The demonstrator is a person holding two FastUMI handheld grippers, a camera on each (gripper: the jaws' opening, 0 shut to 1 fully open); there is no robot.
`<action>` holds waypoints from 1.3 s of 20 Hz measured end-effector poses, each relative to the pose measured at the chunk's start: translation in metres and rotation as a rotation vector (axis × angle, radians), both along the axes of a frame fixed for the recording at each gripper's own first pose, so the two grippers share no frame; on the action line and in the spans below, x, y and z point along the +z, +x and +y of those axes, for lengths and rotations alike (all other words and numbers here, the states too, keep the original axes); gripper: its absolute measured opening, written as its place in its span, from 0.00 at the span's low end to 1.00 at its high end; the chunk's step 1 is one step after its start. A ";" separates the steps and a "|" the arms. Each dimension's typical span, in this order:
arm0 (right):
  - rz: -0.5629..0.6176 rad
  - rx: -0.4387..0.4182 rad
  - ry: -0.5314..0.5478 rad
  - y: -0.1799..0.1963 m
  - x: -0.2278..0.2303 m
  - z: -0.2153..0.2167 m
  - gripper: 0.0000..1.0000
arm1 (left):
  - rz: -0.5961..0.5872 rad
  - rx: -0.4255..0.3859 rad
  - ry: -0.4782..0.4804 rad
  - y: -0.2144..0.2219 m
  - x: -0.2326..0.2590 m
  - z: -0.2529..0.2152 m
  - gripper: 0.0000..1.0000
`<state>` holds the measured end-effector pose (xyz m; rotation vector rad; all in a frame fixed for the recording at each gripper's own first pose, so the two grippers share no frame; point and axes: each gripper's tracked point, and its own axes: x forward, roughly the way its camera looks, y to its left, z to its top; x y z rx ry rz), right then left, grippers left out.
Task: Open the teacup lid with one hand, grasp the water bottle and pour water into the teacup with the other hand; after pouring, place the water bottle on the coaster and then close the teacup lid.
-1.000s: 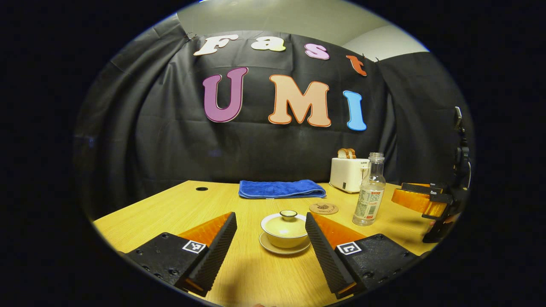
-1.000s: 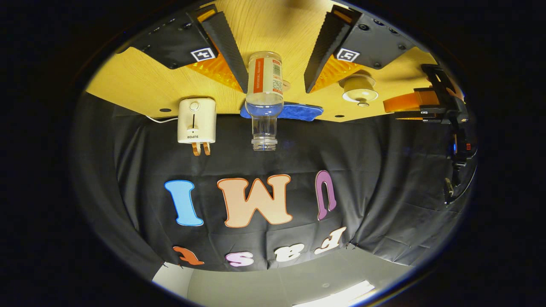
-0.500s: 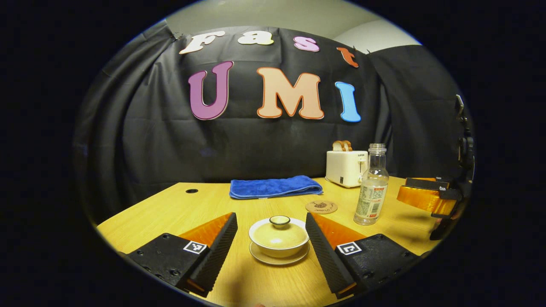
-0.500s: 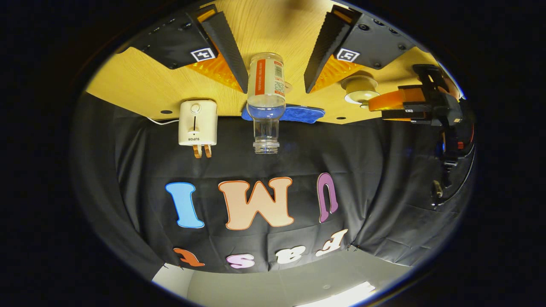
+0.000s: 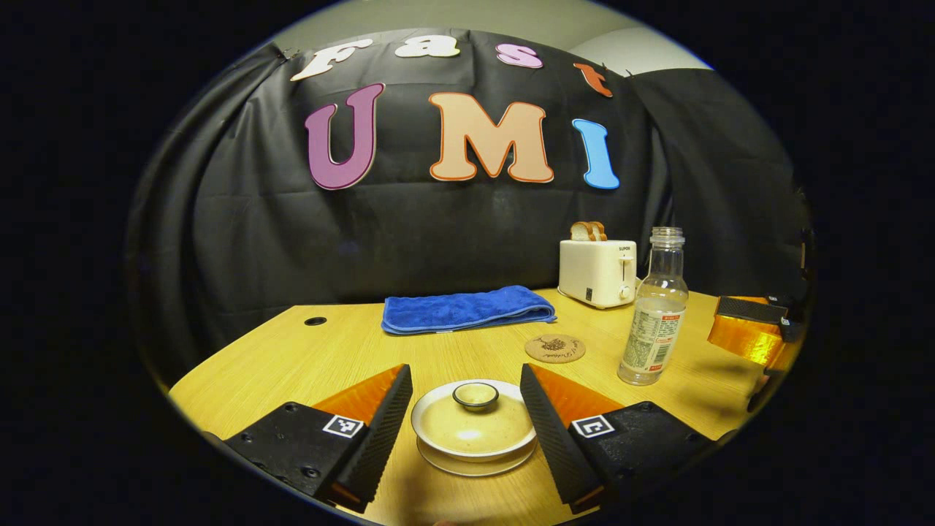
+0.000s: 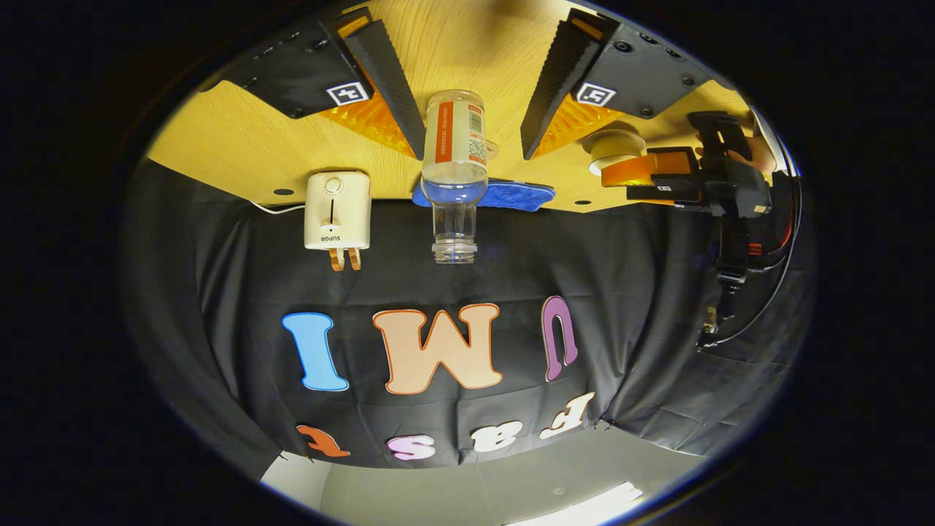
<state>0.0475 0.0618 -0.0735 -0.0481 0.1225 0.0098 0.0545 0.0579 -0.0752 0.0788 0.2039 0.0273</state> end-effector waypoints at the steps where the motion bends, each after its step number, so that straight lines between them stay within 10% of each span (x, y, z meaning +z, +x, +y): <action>1: 0.000 0.002 0.000 0.000 0.000 0.000 0.86 | 0.010 -0.002 -0.001 0.002 0.000 0.000 0.87; 13: 0.001 0.010 0.001 0.002 -0.001 0.001 0.86 | 0.028 -0.033 -0.001 0.009 -0.007 -0.007 0.31; 26: 0.003 0.004 0.000 0.002 -0.001 0.001 0.87 | -0.095 0.019 -0.040 0.004 0.011 0.006 0.27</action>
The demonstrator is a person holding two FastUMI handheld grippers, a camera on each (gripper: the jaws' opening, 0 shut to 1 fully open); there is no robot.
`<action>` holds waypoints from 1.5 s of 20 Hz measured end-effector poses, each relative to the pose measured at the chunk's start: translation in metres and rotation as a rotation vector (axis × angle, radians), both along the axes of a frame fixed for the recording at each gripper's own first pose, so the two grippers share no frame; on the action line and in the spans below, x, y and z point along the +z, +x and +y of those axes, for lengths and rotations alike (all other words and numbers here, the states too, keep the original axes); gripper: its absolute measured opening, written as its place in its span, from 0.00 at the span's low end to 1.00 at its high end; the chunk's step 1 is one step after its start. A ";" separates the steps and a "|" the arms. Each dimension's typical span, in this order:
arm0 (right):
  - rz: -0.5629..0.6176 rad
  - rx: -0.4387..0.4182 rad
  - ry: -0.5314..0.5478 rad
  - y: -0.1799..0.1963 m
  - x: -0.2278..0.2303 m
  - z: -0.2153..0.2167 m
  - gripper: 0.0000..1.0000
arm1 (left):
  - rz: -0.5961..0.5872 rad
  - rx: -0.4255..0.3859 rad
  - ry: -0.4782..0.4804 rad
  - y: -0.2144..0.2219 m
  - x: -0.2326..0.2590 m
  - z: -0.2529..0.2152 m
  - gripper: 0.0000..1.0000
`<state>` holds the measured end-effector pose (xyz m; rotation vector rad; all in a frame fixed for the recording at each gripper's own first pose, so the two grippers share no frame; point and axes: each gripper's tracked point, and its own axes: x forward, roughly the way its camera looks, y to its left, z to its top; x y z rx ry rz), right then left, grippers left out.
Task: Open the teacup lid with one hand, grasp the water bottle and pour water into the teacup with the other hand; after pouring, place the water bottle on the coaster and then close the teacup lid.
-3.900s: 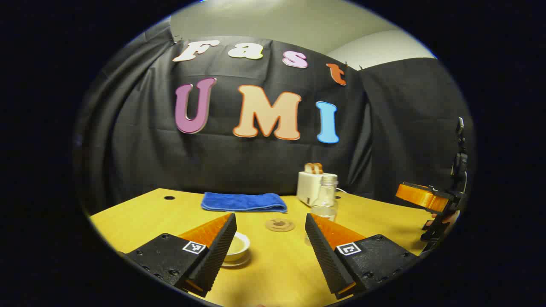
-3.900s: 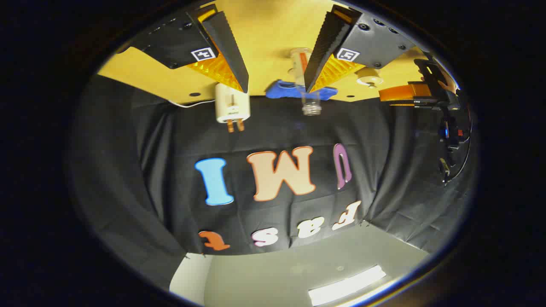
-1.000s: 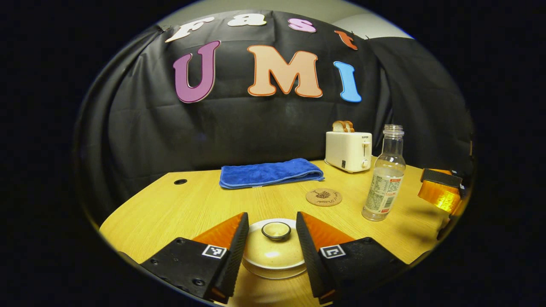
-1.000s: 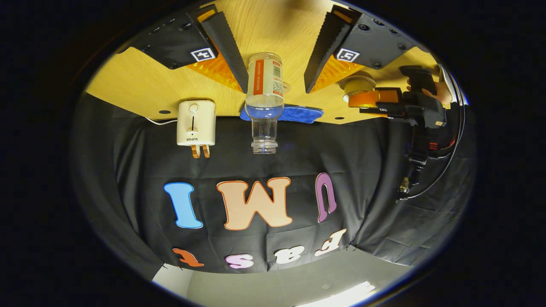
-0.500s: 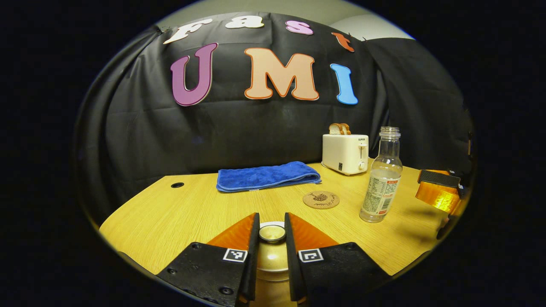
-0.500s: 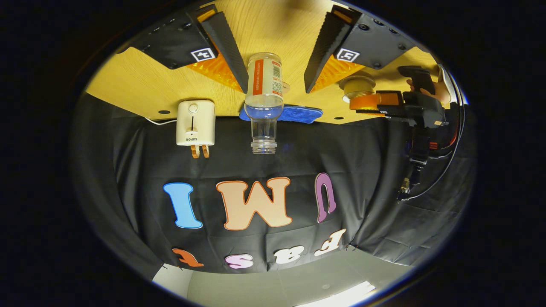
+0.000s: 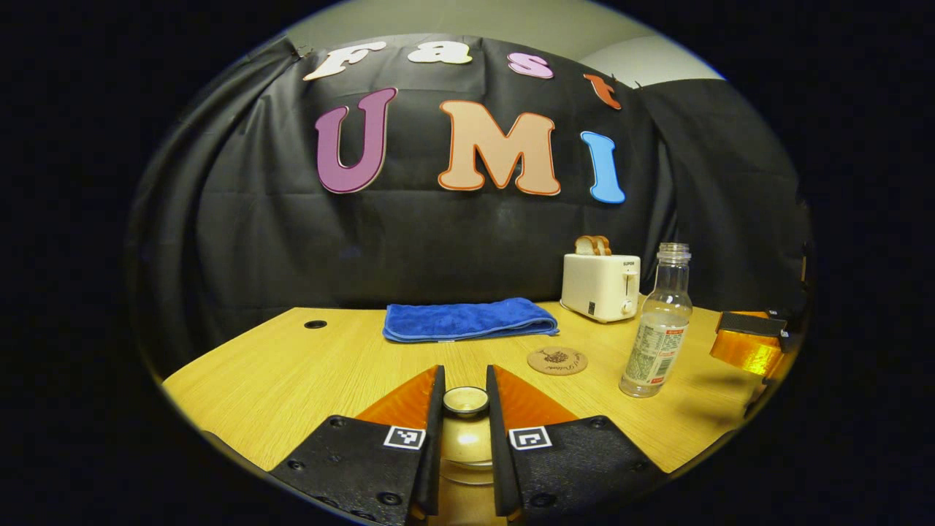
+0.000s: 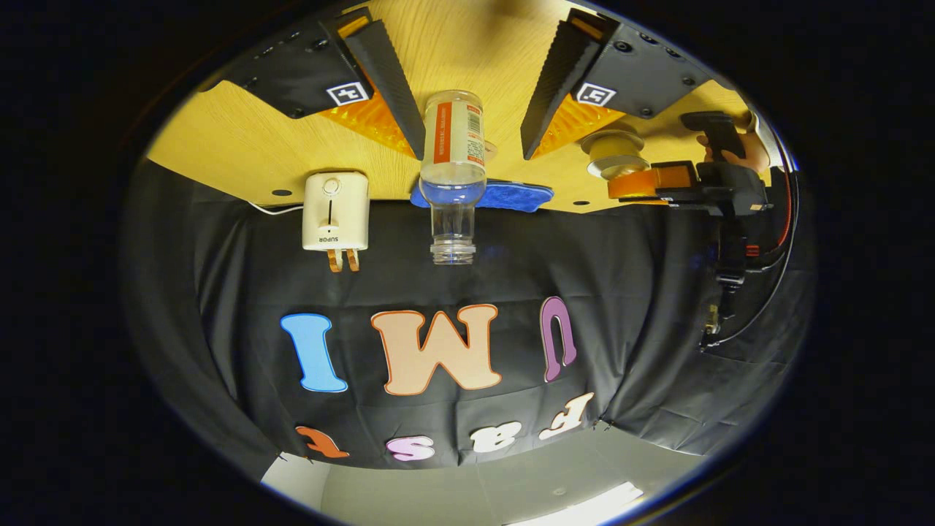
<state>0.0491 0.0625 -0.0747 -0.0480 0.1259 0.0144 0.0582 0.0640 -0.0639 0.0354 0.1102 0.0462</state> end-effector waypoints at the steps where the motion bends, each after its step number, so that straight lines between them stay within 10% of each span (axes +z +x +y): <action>1: 0.001 -0.002 0.000 0.001 -0.001 -0.001 0.87 | -0.016 0.005 0.000 -0.001 0.003 0.000 0.27; 30: 0.191 -0.058 -0.068 0.087 -0.046 -0.010 0.80 | -0.059 0.188 0.043 -0.071 0.017 0.100 0.27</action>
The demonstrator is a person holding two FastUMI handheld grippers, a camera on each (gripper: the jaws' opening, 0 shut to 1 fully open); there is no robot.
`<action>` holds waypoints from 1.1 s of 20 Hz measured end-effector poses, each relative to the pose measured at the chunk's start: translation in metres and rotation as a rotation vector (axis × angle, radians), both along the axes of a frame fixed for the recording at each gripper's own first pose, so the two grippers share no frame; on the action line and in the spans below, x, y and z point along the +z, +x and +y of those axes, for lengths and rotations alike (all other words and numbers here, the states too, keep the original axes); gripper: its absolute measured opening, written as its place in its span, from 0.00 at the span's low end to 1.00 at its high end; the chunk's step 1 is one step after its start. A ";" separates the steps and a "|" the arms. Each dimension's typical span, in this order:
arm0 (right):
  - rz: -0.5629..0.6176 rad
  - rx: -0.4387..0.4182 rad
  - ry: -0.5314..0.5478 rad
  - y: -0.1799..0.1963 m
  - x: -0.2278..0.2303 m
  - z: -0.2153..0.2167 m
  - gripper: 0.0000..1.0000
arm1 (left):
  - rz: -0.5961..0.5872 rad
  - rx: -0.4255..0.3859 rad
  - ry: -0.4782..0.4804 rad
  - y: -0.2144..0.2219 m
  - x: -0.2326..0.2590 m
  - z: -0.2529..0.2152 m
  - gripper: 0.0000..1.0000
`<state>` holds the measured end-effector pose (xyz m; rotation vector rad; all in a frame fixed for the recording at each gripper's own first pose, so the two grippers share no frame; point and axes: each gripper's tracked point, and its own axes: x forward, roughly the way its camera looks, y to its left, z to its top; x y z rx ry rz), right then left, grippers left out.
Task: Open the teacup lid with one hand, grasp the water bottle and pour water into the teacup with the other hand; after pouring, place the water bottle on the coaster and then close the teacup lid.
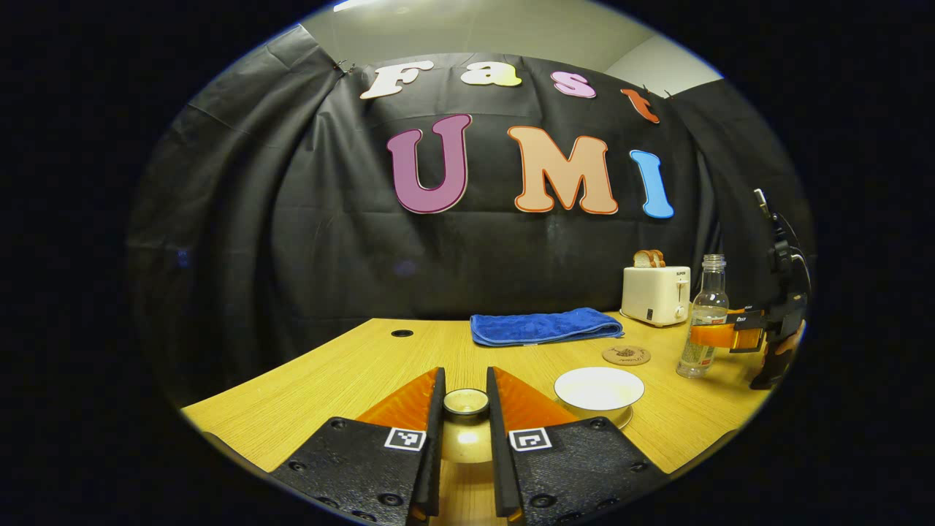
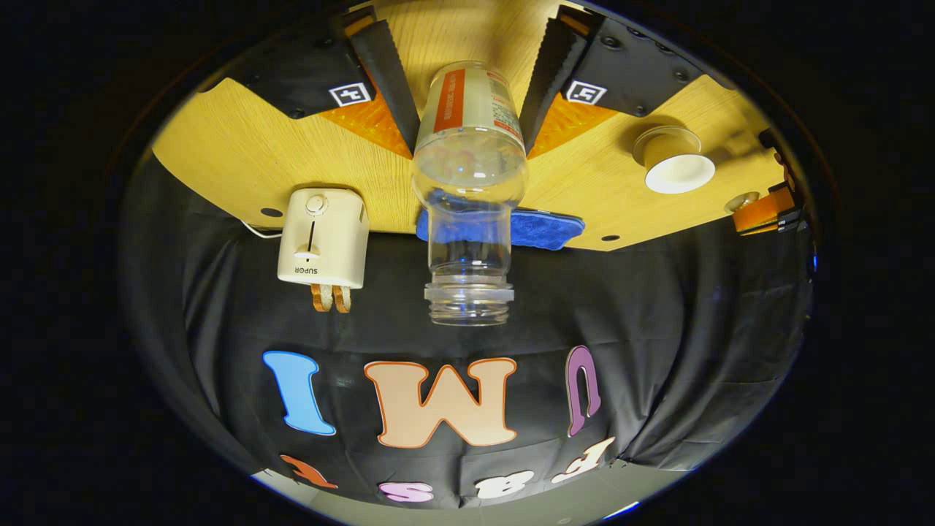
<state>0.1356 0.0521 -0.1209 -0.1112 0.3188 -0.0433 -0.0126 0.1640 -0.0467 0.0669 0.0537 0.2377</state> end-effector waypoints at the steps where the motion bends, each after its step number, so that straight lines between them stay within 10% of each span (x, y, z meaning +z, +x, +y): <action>1: -0.007 0.005 -0.023 0.001 0.001 0.002 0.81 | 0.002 -0.001 0.000 0.000 0.000 -0.001 0.27; 22: -0.010 0.262 -0.879 0.011 0.022 0.072 0.79 | 0.002 0.070 0.006 -0.009 0.001 0.031 0.27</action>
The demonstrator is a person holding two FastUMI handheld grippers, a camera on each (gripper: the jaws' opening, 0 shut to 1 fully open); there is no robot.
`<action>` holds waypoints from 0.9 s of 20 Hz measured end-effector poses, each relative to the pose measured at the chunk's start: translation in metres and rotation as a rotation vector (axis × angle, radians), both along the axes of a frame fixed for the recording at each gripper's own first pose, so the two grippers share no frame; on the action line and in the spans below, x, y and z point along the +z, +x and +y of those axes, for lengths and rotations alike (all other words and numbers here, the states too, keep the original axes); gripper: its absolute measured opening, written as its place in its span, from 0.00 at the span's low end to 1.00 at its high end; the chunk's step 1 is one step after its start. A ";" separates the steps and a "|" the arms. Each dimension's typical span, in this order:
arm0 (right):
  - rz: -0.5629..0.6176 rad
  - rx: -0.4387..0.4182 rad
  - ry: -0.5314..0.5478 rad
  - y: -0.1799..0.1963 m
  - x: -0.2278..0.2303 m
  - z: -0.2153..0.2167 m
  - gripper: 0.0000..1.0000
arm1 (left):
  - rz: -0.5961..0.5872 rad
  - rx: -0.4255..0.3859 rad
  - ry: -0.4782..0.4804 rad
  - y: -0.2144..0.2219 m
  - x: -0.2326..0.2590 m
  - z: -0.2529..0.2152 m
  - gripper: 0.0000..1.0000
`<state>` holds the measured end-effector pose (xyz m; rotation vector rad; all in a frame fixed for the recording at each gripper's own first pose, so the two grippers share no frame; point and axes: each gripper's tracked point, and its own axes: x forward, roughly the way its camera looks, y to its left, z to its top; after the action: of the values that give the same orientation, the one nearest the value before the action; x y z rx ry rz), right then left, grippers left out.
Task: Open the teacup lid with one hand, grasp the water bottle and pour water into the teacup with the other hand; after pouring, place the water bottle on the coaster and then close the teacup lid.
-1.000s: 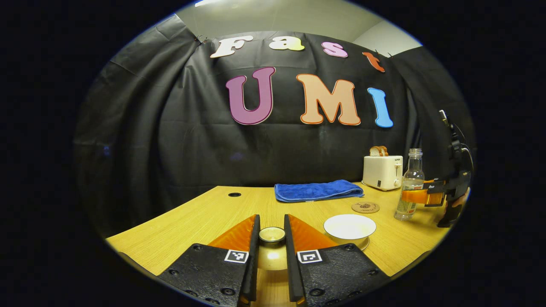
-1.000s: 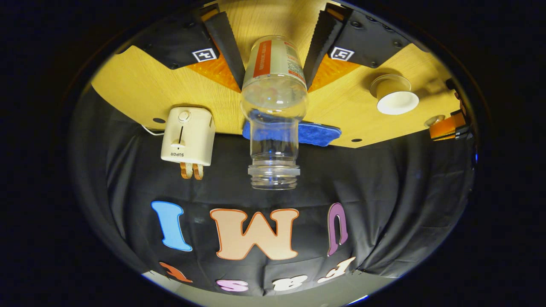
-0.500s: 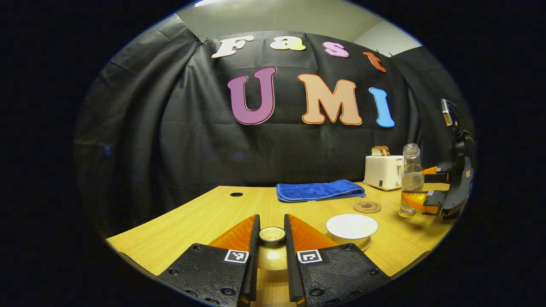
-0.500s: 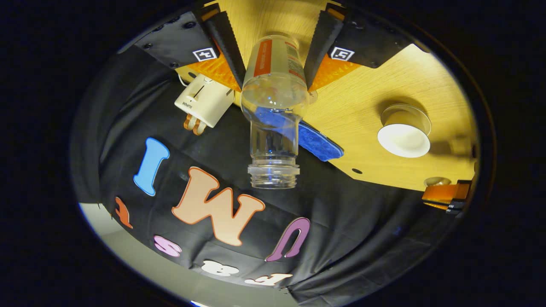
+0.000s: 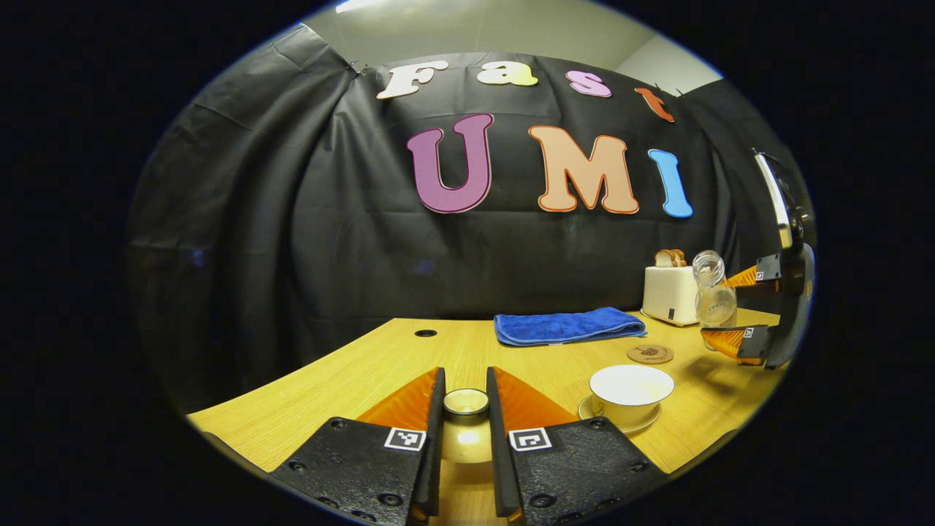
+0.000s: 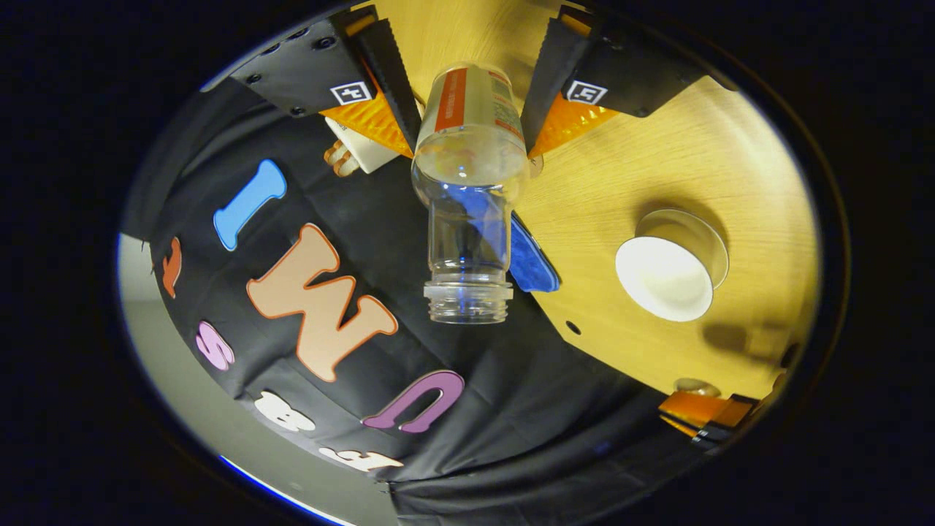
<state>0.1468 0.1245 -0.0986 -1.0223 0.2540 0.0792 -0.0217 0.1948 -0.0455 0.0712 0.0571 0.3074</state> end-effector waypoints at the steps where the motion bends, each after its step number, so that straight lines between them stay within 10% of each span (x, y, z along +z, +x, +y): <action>1: 0.005 0.015 -0.032 0.001 -0.003 0.004 0.80 | -0.001 0.001 0.000 0.000 -0.001 0.000 0.27; 18: 0.007 0.177 -0.578 0.008 -0.024 0.021 0.82 | 0.001 0.017 0.000 -0.001 0.000 0.003 0.27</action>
<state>0.1551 0.1457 -0.1226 -1.6191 0.1950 0.1760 -0.0227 0.1976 -0.0456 0.0706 0.0584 0.3247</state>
